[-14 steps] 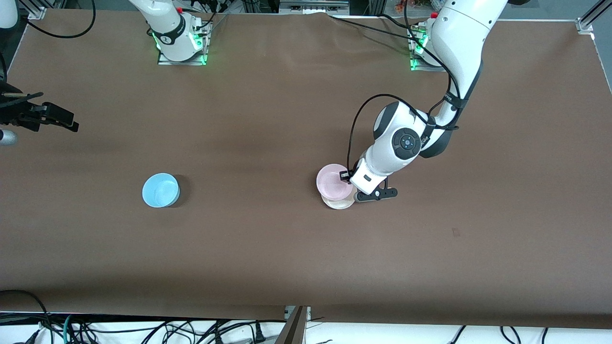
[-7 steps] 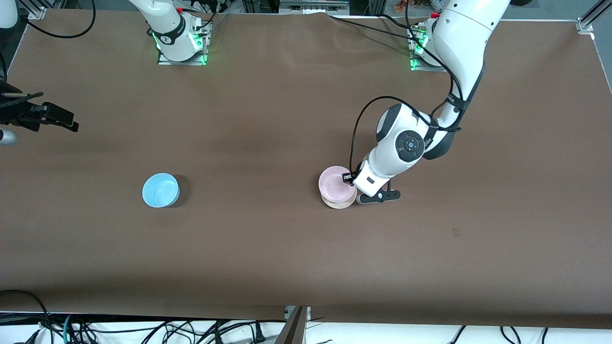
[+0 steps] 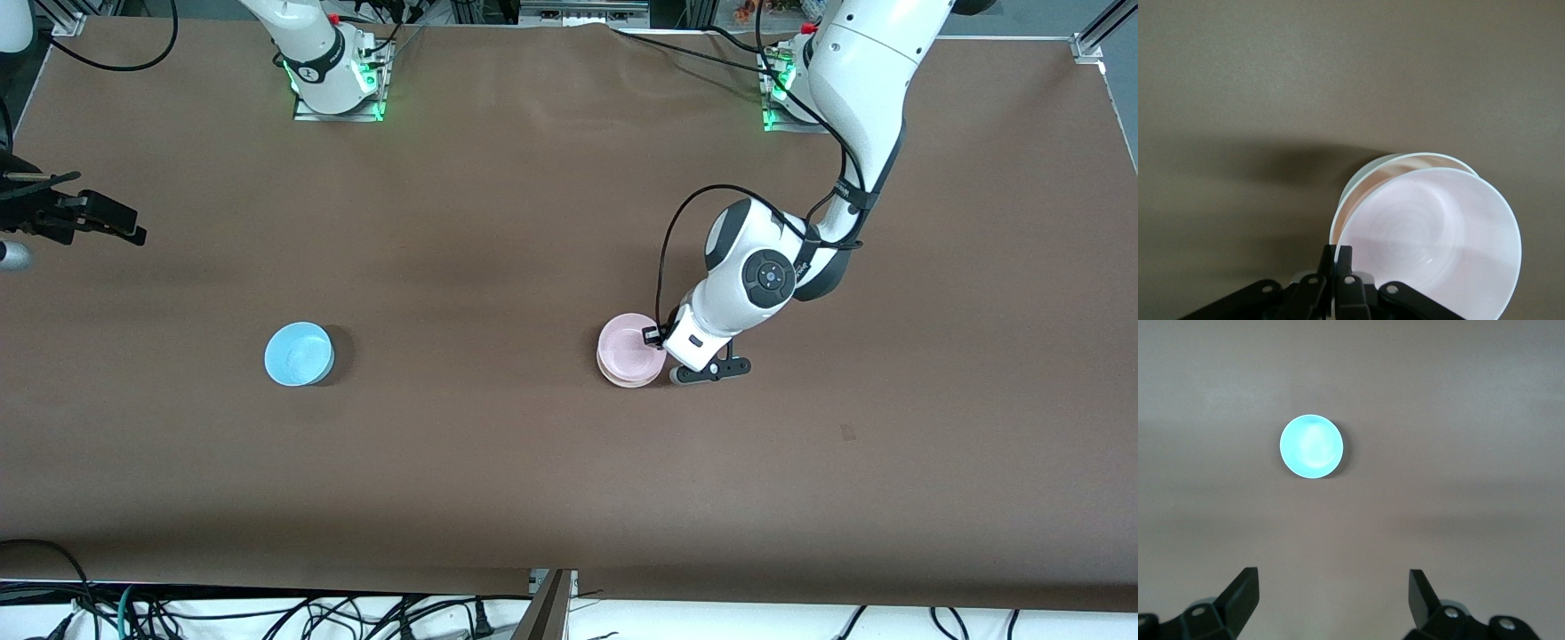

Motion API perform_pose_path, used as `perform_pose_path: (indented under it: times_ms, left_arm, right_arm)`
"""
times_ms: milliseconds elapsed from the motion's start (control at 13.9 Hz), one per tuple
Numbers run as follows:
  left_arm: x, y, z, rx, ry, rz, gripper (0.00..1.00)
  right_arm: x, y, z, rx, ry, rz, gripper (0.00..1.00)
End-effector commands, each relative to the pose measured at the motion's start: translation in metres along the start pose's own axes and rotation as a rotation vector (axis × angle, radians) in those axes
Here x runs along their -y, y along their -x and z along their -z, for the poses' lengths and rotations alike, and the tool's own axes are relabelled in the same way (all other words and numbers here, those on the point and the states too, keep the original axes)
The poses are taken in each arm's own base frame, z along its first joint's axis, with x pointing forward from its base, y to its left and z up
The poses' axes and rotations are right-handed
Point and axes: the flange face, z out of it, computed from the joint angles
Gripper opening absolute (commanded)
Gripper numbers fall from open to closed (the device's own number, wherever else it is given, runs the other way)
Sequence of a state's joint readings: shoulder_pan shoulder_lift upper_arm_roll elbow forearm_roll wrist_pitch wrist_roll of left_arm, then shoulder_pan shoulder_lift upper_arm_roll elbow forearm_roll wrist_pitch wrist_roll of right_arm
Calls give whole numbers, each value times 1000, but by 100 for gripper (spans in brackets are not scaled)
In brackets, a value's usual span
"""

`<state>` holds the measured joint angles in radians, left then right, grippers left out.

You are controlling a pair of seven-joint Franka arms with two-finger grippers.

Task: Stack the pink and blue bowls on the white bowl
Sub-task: 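Lower the pink bowl into the white bowl and open the left gripper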

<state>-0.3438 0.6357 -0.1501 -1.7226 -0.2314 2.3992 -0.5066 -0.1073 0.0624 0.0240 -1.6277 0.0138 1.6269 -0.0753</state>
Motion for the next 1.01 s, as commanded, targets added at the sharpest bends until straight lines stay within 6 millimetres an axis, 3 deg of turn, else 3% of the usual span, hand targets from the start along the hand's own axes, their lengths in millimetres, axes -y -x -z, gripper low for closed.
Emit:
perform_pose_path:
  times_ms: [0,359,431,719,790,934]
  left_arm:
    - [-4,-10,1,-18,4,-18,0]
    - [-8,-16,5,-30,15,-19,0]
    - [-7,-16,4,-29,10,-22,22]
    - [-6,-17,5,-33,10,-27,93]
    - [-5,-19,8,-37,11,-25,100]
    - [4,-27,26,-47,16,-20,100]
  right_arm:
    - [-3,-2,4,-5,1,8,99]
    - [-3,-2,4,-5,1,8,99]
    - [-3,-2,4,-5,1,8,99]
    - [-3,-2,4,-7,0,8,99]
    - [-3,-2,4,-5,0,8,99]
    - [-3,-2,4,-7,0,8,99]
